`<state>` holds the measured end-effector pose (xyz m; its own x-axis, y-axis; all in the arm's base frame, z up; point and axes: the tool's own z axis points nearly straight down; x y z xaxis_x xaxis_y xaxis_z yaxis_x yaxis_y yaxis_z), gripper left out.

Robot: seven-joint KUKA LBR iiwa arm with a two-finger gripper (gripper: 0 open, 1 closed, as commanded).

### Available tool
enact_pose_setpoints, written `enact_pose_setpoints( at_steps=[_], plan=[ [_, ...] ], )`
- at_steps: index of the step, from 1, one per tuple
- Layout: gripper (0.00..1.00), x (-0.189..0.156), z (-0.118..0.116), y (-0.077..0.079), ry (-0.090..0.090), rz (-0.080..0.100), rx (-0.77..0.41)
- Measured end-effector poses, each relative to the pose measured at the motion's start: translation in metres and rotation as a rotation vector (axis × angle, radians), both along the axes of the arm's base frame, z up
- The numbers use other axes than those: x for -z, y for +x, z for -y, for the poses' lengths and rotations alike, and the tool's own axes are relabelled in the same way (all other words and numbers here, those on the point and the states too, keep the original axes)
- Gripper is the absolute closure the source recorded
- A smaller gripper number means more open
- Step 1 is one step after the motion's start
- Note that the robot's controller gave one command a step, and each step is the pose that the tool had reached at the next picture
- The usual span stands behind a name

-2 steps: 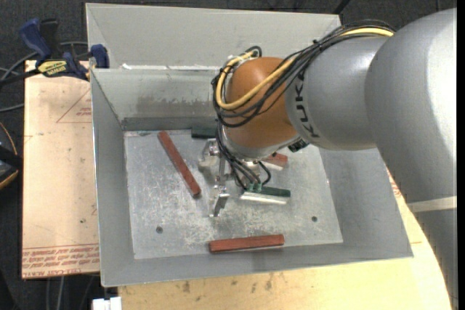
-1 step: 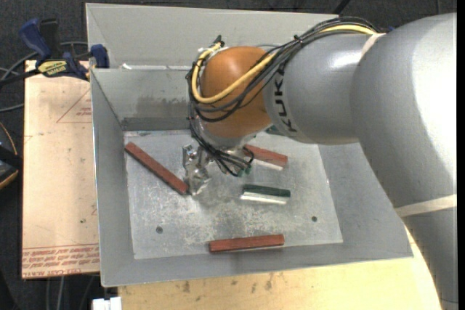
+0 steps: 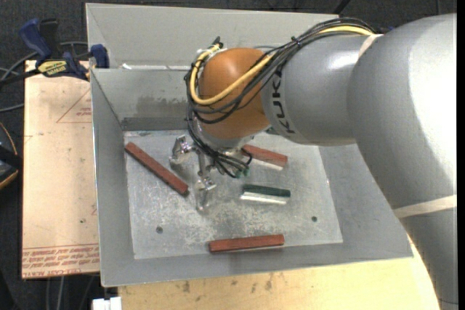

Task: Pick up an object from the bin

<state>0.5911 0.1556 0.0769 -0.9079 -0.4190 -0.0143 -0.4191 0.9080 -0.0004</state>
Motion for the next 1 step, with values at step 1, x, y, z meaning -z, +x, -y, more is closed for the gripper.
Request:
enact_pose_setpoints(
  at_steps=[1],
  plan=[
    [0.0, 0.0, 0.0, 0.0001, 0.0, 0.0, 0.0]
  ],
)
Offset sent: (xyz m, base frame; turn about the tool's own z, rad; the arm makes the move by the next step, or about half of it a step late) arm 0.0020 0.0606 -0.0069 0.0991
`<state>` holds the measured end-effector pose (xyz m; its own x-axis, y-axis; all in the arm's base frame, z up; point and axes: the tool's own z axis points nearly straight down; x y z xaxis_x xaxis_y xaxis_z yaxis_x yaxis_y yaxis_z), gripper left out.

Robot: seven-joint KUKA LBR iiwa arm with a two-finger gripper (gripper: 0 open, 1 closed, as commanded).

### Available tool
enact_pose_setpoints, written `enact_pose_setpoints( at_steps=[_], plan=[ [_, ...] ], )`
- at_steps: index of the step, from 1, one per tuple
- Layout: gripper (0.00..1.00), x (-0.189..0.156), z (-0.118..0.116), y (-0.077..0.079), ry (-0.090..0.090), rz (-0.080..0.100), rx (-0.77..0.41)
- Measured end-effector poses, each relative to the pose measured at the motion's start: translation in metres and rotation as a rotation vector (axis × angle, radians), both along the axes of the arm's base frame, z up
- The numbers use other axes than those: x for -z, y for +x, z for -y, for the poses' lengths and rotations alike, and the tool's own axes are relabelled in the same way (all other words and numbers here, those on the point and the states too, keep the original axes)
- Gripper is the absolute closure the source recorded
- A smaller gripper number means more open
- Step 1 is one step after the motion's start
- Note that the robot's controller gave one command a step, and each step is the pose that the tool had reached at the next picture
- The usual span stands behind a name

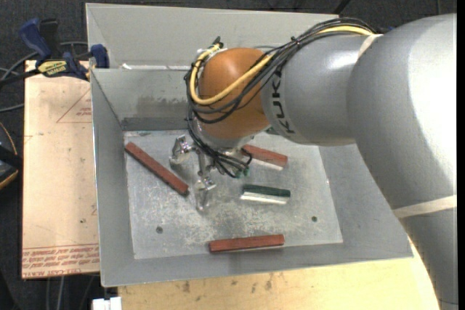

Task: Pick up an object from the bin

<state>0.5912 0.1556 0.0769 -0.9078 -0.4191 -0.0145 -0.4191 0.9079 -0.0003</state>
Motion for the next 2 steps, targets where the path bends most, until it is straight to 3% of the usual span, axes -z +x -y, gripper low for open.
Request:
enact_pose_setpoints(
  at_steps=[1, 2],
  plan=[
    [1.0, -0.0005, -0.0542, 0.0086, -0.012, -0.003, 0.109],
    [1.0, -0.0006, -0.0541, 0.0087, -0.012, -0.003, 0.11]
  ],
)
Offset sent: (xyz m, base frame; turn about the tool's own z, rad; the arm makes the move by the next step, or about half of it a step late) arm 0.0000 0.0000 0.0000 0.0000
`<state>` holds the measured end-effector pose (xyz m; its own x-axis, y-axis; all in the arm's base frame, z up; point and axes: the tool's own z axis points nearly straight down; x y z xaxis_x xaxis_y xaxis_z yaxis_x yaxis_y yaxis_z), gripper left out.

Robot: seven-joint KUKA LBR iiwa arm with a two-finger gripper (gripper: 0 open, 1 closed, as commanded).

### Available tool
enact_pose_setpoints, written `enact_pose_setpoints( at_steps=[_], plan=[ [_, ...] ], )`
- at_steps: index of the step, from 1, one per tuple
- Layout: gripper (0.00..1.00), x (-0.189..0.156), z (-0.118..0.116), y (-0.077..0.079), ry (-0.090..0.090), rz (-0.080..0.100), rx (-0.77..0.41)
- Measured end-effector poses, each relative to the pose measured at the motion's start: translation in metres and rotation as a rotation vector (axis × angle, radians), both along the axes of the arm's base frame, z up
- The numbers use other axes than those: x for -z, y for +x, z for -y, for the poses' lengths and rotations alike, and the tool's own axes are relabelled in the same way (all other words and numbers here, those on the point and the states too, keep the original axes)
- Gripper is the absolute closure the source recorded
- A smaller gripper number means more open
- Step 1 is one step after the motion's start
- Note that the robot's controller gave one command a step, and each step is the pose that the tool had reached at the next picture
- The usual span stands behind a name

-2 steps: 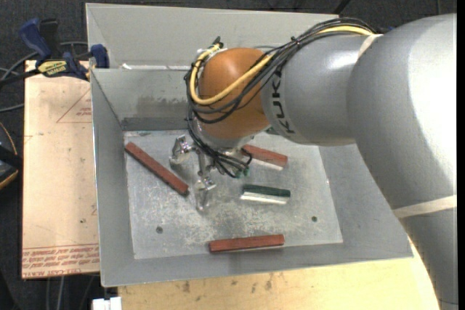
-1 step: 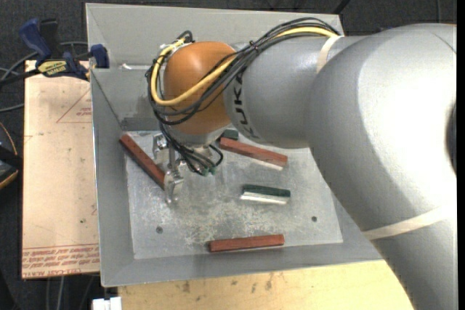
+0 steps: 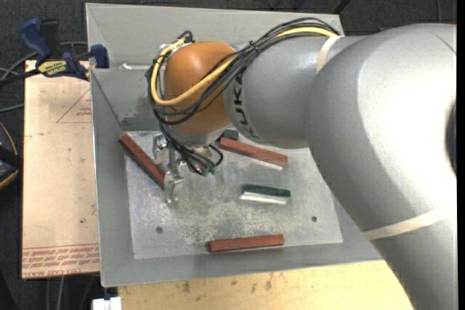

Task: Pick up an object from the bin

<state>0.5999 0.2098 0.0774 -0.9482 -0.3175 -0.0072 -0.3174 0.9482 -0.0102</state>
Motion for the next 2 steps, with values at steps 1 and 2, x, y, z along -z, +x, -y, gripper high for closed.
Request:
enact_pose_setpoints(
  at_steps=[1, 2],
  plan=[
    [1.0, -0.039, 0.001, -0.001, 0.006, -0.014, -0.011],
    [1.0, -0.168, 0.004, -0.006, 0.009, -0.008, -0.099]
  ],
)
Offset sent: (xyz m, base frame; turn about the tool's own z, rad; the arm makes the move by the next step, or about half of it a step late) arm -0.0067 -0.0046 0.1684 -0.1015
